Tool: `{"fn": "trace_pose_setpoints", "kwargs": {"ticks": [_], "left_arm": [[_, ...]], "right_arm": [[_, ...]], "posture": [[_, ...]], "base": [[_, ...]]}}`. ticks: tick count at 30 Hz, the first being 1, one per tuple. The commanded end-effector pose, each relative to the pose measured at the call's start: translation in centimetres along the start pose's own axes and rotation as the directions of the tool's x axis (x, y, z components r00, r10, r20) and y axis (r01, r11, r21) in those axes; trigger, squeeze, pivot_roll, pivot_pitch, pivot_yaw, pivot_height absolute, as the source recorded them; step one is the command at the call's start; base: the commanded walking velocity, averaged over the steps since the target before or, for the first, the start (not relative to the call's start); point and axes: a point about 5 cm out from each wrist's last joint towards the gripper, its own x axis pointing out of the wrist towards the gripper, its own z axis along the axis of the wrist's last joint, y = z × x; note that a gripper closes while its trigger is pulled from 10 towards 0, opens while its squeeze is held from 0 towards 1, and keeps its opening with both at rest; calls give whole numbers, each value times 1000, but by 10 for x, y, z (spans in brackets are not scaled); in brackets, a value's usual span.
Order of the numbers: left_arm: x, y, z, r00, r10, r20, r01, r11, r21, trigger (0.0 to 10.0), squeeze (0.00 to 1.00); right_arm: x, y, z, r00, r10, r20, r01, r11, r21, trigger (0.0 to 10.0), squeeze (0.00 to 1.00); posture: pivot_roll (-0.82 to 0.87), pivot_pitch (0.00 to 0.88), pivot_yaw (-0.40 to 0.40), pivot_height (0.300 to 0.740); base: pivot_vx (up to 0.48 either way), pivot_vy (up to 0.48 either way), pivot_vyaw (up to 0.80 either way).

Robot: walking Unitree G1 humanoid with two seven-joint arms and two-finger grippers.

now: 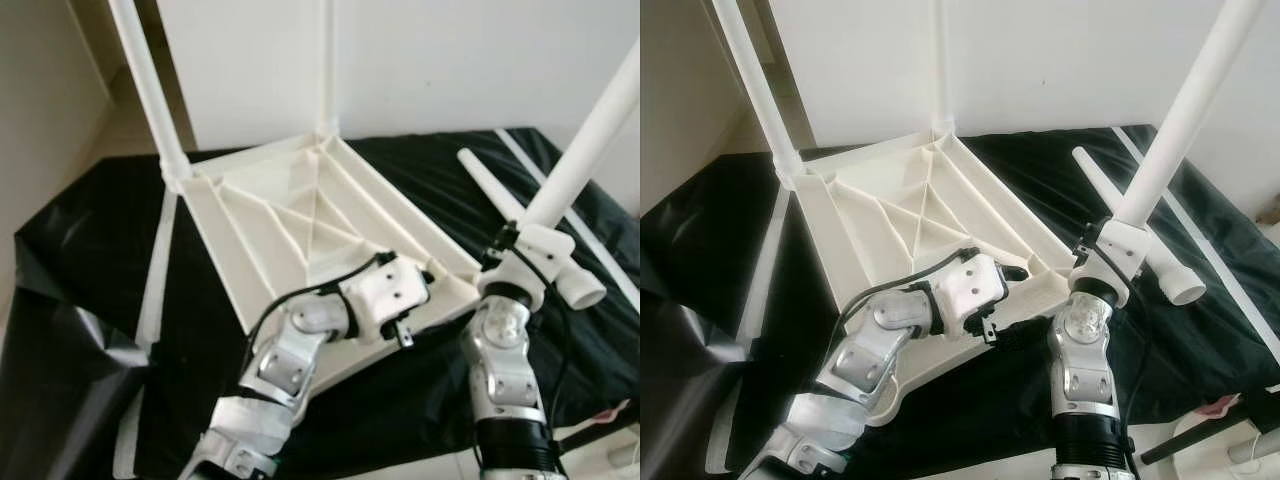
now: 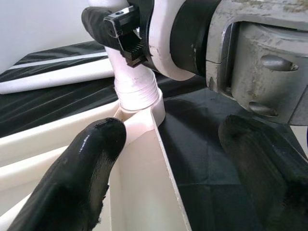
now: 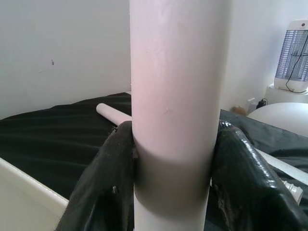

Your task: Building children table

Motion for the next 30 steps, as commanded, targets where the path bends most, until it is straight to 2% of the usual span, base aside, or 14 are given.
{"fn": "trace_pose_setpoints", "kwargs": {"ticks": [1,2,8,9,11,12,14,18,20,22,23,25,26,30], "left_arm": [[0,11,-1,976,219,-14,-219,976,4,10000,0],[0,13,0,973,229,-11,-229,973,1,10000,0],[3,15,2,968,252,-7,-252,968,-9,10000,0],[4,15,3,967,253,-6,-253,967,-9,10000,0],[5,14,3,968,252,-5,-252,968,-10,10000,0],[6,13,4,968,250,-2,-250,968,-9,10000,0],[8,13,6,968,250,1,-250,968,-7,10000,0],[8,13,7,968,251,2,-251,968,-6,10000,0],[10,15,9,967,256,5,-256,967,-2,10000,0],[10,16,10,966,260,8,-260,966,-3,10000,0],[11,17,11,965,262,11,-262,965,-4,10000,0],[11,17,11,965,262,11,-262,965,-4,10000,0],[12,17,12,965,264,14,-264,965,-5,10000,0],[12,18,13,964,265,18,-265,964,-3,10000,0]], "right_arm": [[-3,-19,-29,987,-73,-140,67,997,-49,10000,102],[-2,-19,-27,991,-57,-122,53,998,-36,10000,1000],[7,-22,-20,997,-2,-75,2,1000,2,10000,1000],[10,-23,-20,997,22,-74,-21,1000,5,10000,325],[12,-25,-19,997,31,-67,-31,1000,1,10000,325],[16,-28,-19,995,70,-65,-71,997,-6,10000,0],[18,-30,-20,991,115,-68,-116,993,-11,10000,0],[19,-31,-21,989,133,-69,-134,991,-16,10000,0],[23,-32,-26,967,232,-106,-234,972,-1,10000,0],[25,-34,-28,956,272,-113,-275,962,-10,10000,0],[28,-37,-29,946,302,-115,-304,953,-3,5922,0],[28,-37,-29,946,302,-115,-304,953,-3,5922,0],[32,-39,-28,942,320,-101,-322,947,-6,0,0],[39,-40,-23,927,366,-87,-366,930,9,0,0]], "posture": [[-70,0,3,740],[-67,0,2,740],[-68,0,2,740],[-70,0,1,740],[-70,0,1,740],[-71,0,0,740],[-70,0,0,740],[-70,0,0,740],[-75,0,4,740],[-80,1,8,740],[-81,1,8,740],[-81,1,8,740],[-83,4,6,740],[-84,6,5,740]], "base": [[0,0,0],[0,0,0],[0,0,0],[0,0,0],[0,0,0],[0,0,0],[0,0,0],[0,0,0],[0,0,0],[0,0,0],[0,0,0],[0,0,0],[0,0,0],[0,0,0]]}}
